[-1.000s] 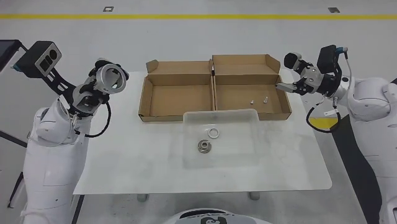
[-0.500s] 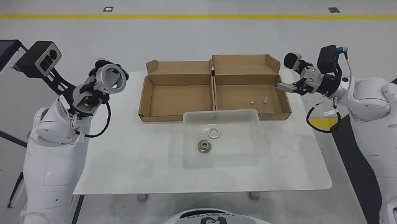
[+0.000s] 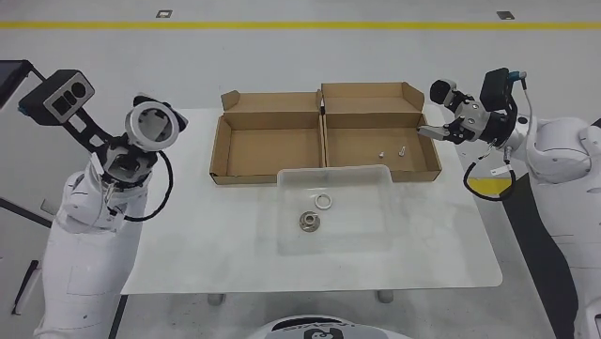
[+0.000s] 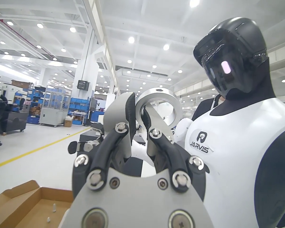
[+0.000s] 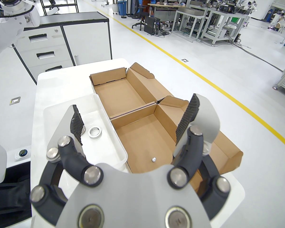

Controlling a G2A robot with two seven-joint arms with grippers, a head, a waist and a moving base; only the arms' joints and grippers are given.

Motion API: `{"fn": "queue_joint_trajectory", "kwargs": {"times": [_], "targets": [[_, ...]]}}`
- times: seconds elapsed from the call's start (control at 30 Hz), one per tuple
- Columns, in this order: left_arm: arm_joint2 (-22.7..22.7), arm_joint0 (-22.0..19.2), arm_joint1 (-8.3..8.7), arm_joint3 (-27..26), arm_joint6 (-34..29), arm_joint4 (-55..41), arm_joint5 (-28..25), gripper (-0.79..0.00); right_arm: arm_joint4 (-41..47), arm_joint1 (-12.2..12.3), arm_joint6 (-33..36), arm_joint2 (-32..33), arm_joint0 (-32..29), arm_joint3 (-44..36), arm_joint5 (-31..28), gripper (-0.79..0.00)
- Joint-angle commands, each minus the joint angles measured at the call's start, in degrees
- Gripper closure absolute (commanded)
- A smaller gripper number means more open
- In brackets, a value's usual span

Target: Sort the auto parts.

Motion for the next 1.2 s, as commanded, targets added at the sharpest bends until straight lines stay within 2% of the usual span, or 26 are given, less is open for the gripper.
{"fn": "queue_joint_trajectory", "kwargs": {"times": [0.0,0.27,0.4,0.8,1.0,1.17], "targets": [[0.1,0.5,0.10,-0.7,-0.4,-3.0,-0.3,0.000,0.0,0.0,0.0,0.0,0.0,0.0,0.0,-0.785],[-0.9,2.6,0.36,-1.8,-1.0,-12.1,-0.2,0.000,0.0,0.0,0.0,0.0,0.0,0.0,0.0,-0.785],[-1.6,3.1,0.40,-2.1,-1.9,-13.5,0.1,0.000,0.0,0.0,0.0,0.0,0.0,0.0,0.0,-0.785],[-5.1,3.5,0.99,-1.8,-9.7,-5.3,0.0,0.000,0.0,0.0,0.0,0.0,0.0,0.0,0.0,-0.785],[-5.7,3.5,1.53,-2.5,-9.6,1.3,-0.1,0.000,0.0,0.0,0.0,0.0,0.0,0.0,0.0,-0.785],[-4.2,4.1,1.66,-2.1,-7.1,-4.6,-1.6,0.000,0.0,0.0,0.0,0.0,0.0,0.0,0.0,-0.785]]}}
